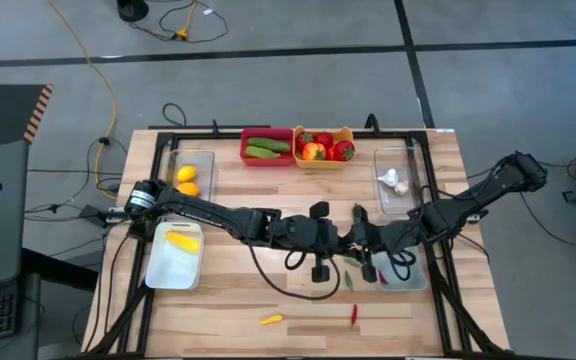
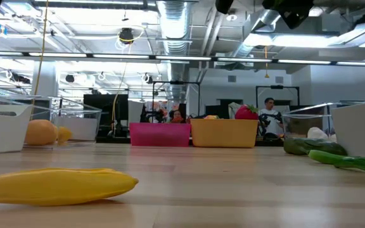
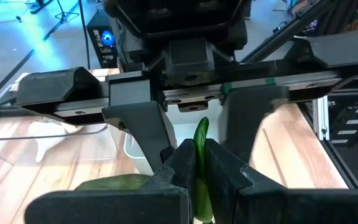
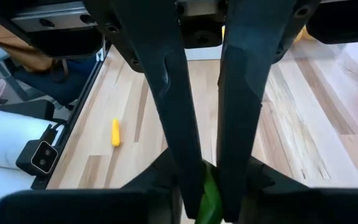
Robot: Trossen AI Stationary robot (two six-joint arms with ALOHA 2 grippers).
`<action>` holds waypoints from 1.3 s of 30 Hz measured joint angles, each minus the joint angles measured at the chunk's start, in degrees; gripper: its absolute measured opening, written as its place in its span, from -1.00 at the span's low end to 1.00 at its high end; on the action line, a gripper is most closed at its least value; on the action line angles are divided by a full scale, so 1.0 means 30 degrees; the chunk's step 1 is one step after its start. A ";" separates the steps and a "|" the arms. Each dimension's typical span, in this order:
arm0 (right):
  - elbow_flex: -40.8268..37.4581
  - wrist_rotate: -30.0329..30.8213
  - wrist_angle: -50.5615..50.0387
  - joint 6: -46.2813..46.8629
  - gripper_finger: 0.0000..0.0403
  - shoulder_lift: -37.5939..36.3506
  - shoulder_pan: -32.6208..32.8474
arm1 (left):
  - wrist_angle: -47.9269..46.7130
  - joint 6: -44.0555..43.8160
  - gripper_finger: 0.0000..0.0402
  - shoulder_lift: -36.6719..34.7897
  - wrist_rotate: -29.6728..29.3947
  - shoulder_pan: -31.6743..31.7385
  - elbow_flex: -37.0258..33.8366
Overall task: Sort produce into baskets
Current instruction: Put the green chili pepper into the gray bin
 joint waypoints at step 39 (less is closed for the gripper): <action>0.0000 -0.0167 -0.6709 0.3375 -0.57 -0.1299 -0.0109 | -0.2061 0.0929 -0.16 -0.0006 0.0219 0.0204 0.0007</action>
